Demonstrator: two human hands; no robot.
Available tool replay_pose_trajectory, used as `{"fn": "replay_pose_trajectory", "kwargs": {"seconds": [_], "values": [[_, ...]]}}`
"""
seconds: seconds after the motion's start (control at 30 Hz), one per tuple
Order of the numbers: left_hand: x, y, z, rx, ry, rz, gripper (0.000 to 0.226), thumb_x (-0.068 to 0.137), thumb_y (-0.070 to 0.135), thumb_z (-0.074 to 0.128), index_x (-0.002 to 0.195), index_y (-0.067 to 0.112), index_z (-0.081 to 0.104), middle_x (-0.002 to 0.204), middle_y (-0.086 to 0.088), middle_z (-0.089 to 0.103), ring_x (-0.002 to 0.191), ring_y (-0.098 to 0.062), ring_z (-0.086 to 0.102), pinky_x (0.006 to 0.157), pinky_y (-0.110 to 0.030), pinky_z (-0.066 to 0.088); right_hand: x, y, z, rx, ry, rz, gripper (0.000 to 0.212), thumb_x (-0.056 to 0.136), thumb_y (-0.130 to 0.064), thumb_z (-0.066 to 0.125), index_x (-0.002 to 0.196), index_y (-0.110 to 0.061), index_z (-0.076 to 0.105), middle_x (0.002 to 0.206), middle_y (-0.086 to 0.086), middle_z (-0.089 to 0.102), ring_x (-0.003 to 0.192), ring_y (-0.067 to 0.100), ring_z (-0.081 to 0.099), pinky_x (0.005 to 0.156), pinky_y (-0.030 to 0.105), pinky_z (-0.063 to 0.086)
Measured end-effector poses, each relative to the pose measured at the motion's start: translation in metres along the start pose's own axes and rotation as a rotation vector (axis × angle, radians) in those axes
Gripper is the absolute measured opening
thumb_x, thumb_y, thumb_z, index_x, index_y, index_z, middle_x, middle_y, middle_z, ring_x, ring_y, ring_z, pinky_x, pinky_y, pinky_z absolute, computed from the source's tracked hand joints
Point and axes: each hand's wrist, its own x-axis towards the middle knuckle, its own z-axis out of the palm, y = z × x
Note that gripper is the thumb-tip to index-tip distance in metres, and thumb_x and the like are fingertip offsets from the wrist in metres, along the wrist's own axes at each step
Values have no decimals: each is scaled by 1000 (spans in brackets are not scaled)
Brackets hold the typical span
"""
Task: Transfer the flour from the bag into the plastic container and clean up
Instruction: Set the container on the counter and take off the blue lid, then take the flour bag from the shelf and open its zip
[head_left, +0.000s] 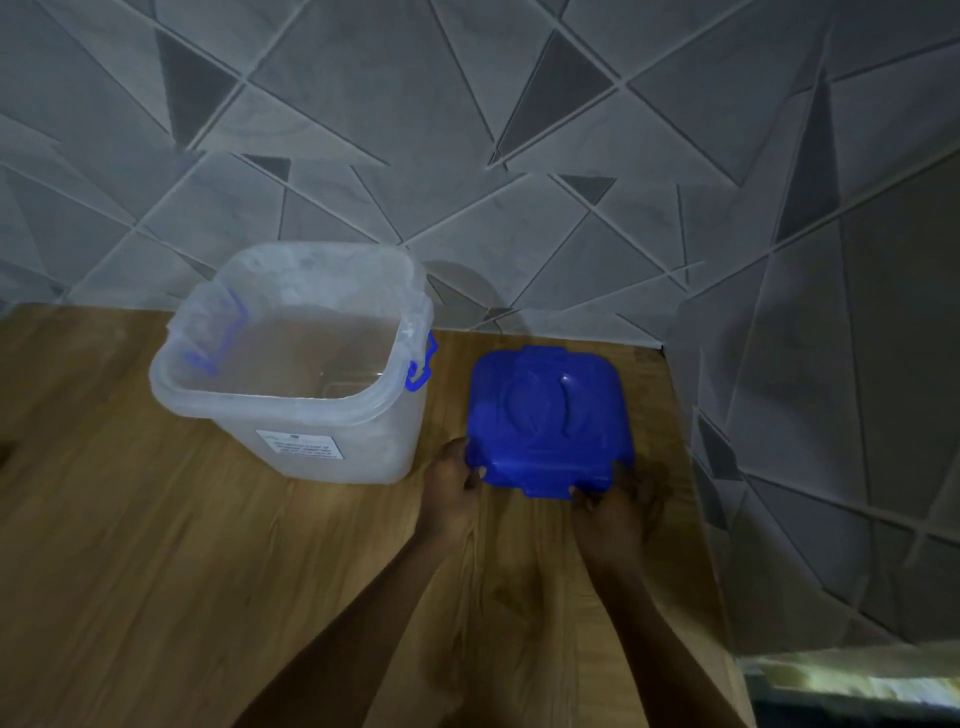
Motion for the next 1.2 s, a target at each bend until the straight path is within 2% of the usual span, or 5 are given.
{"fn": "replay_pose_trajectory", "kwargs": {"seconds": [0.13,0.37,0.6,0.77,1.2], "values": [[-40,15,-25,-174,139,26,28,93,11,65,120,18,64,111,16,67,104,6,62,88,-13,52,-29,-33,2,189,-55,-183,49,84,-29,75,129,-17,57,128,7,59,117,22,58,96,43,53],[-85,33,-112,-308,390,109,22,92,0,62,105,16,69,102,9,71,102,-11,67,90,-20,53,-85,-132,-2,584,-215,-309,28,84,-3,75,93,-28,67,94,-5,72,85,-3,67,77,10,53],[-99,36,-223,-350,552,223,16,94,5,62,106,14,68,104,7,71,104,-14,67,91,-24,53,-153,-241,-6,823,-260,-485,12,86,1,73,91,-9,71,81,-3,73,76,2,68,69,12,51],[-107,38,-326,-353,677,275,15,94,9,64,105,19,68,103,9,72,103,-7,67,92,-26,53,-201,-334,-2,926,-247,-582,15,84,-3,75,89,-16,69,80,-2,73,77,11,70,76,27,57],[-134,75,-591,-313,922,525,10,94,17,66,104,20,67,99,11,71,95,1,67,86,-16,54,-331,-565,-24,1115,-161,-918,11,87,-10,74,89,-20,71,83,-5,72,78,10,70,71,23,58]]}}
